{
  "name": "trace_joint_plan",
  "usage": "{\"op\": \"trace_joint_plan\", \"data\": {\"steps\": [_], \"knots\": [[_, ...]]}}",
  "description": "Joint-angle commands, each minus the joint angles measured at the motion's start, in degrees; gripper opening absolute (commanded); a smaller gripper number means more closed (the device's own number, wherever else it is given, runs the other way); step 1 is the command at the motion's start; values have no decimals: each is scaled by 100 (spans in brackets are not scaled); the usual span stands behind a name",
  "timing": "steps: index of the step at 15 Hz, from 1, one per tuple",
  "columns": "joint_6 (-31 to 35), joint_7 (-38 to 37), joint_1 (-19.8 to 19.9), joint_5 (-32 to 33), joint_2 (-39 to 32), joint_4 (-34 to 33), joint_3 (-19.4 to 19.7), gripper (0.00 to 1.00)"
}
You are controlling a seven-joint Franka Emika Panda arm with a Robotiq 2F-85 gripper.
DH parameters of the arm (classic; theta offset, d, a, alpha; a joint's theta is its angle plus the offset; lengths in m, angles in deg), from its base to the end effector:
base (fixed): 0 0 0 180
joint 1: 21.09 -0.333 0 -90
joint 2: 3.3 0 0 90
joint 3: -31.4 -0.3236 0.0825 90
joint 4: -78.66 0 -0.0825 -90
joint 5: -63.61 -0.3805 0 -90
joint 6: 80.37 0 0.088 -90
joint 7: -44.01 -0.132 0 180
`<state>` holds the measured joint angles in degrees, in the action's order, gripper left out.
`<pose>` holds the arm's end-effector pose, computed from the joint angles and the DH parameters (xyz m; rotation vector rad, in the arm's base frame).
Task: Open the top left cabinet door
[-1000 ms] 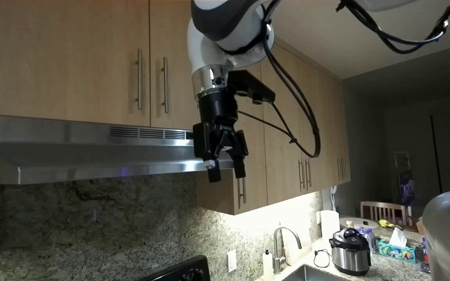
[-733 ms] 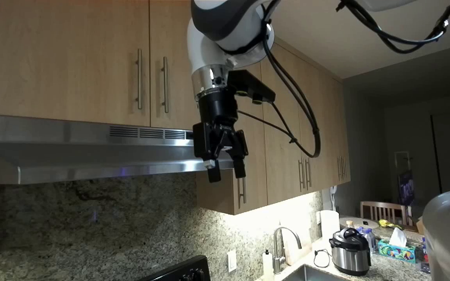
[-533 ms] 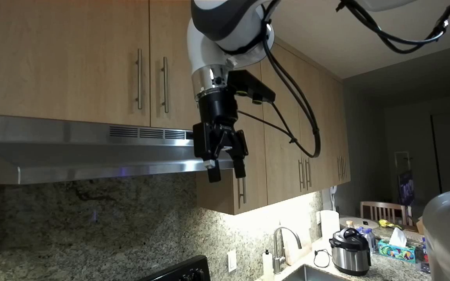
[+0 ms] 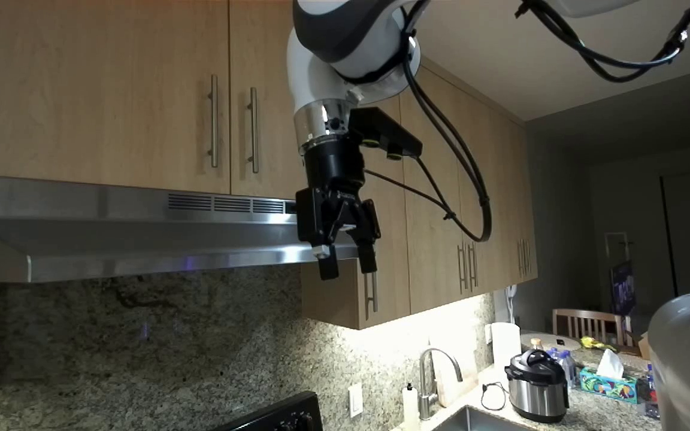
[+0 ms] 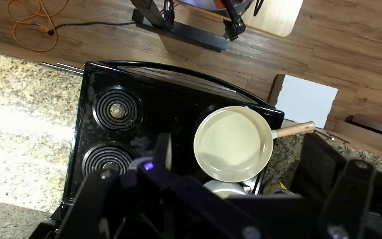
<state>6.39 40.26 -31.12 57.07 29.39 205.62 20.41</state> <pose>0.3196 0.1531 0.5566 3.0905 0.4086 -0.2161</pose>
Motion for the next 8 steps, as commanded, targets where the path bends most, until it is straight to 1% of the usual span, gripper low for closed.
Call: {"op": "trace_joint_plan", "data": {"steps": [1, 8], "knots": [[-17, -1, 5, 0, -8, -19, -4, 100], [40, -26, 5, 25, -9, -90, -34, 100]]}}
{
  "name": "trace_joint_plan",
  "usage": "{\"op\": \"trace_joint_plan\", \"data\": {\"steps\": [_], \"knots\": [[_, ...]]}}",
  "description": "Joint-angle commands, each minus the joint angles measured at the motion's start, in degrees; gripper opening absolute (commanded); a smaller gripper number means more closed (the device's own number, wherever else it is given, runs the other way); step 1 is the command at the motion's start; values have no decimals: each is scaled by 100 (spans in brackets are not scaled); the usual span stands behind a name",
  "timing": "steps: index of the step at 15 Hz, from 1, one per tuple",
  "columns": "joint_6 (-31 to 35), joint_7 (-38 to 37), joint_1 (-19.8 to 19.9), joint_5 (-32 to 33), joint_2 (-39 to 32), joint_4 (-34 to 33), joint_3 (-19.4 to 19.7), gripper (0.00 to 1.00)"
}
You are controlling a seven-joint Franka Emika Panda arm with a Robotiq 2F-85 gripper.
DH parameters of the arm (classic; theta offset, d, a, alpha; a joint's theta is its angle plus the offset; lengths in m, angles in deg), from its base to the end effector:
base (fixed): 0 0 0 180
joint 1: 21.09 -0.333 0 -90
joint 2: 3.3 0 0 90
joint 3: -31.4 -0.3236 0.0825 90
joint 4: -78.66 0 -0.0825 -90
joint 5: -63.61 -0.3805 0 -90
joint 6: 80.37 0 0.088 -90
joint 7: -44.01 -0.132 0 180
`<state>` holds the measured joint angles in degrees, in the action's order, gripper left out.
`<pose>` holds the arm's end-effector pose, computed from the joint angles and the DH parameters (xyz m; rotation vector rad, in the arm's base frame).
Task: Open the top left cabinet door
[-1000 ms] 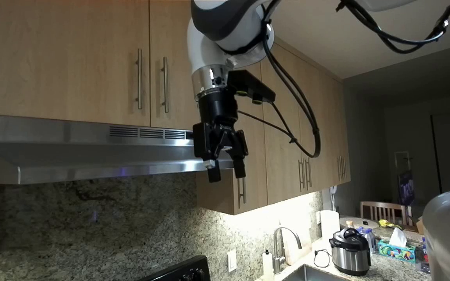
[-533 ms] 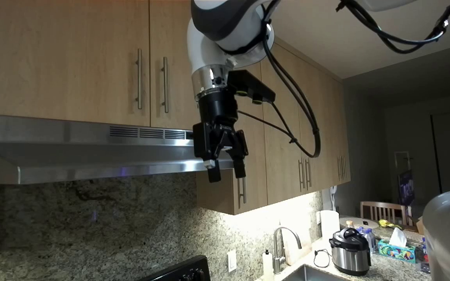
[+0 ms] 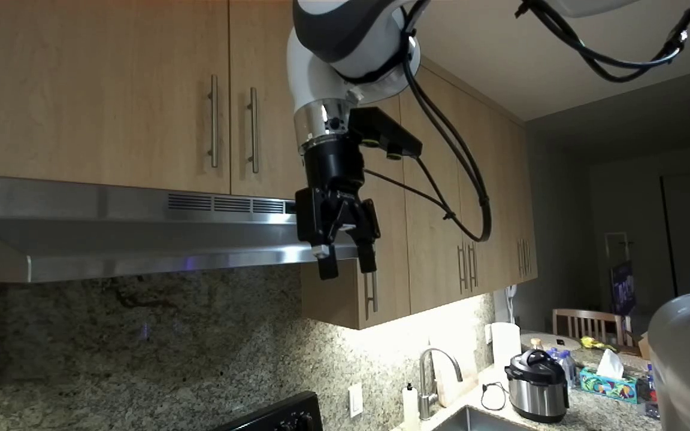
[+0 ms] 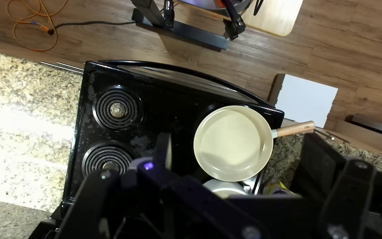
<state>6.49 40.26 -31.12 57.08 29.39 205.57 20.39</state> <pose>0.3198 0.1534 0.5571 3.0908 0.4093 -0.2120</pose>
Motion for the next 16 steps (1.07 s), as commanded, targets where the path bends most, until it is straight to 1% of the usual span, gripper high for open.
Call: {"op": "trace_joint_plan", "data": {"steps": [1, 6, 11, 13, 16], "knots": [[22, -4, 0, 24, -20, -125, -26, 100], [104, 1, 26, 57, -24, -373, -13, 100], [731, -83, 67, 200, 51, -648, -70, 100], [932, -71, 96, 346, 39, -846, -79, 100], [1425, -79, 177, 706, 9, -1180, -83, 100]]}}
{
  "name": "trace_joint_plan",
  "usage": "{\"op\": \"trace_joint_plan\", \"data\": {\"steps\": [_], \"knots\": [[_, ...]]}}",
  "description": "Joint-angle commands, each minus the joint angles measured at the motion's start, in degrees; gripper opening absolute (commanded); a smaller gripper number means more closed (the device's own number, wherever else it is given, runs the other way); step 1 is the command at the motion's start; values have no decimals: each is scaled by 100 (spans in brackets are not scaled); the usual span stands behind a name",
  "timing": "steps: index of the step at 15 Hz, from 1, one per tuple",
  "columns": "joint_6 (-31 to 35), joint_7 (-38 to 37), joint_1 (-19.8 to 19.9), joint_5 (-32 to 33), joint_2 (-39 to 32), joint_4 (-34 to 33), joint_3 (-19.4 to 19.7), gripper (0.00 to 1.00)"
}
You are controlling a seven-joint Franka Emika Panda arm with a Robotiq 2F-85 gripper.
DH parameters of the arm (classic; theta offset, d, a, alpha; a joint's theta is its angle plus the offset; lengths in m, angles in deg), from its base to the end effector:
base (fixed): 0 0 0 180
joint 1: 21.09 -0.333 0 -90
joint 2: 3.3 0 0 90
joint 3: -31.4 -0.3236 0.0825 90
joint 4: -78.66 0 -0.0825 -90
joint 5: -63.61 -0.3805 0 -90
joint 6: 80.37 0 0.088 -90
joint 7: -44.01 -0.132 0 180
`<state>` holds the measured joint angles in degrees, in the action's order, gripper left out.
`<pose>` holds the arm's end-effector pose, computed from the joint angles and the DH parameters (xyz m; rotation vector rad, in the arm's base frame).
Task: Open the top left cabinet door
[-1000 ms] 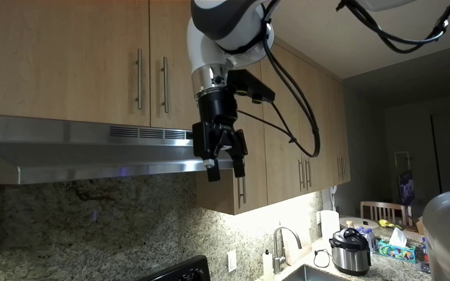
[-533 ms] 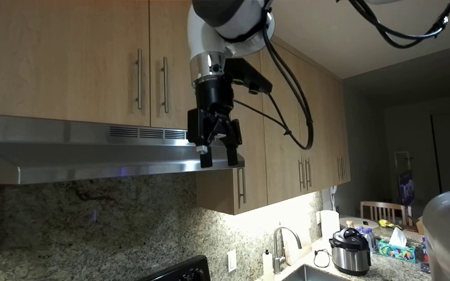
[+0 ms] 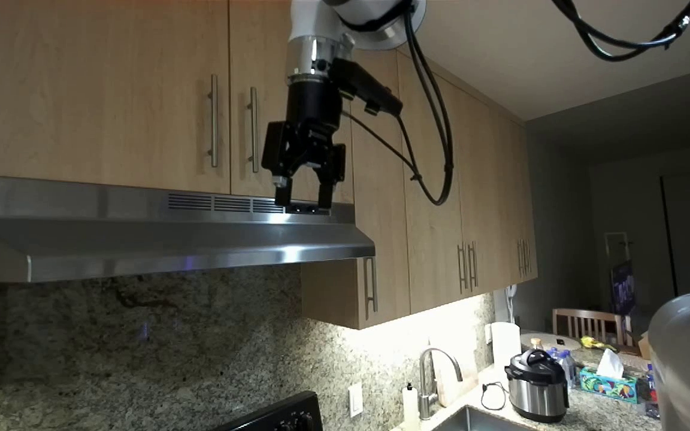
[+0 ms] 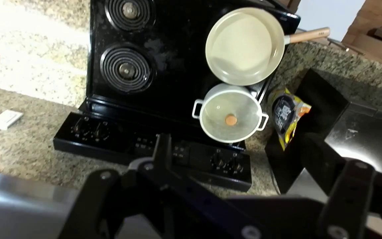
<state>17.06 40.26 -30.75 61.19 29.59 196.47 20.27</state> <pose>0.3490 0.1612 0.6501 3.0738 0.4283 0.3391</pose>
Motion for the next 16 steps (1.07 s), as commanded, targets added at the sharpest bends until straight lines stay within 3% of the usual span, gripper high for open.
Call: {"op": "trace_joint_plan", "data": {"steps": [1, 3, 4, 12, 16], "knots": [[555, -82, 156, 365, -20, -366, -57, 100], [831, -65, 189, 486, -31, -537, -59, 100], [612, -5, 106, 318, -18, -427, -3, 100], [750, 4, 136, 363, -47, -570, -1, 100], [1314, -3, 96, -14, -231, -829, 195, 100]]}}
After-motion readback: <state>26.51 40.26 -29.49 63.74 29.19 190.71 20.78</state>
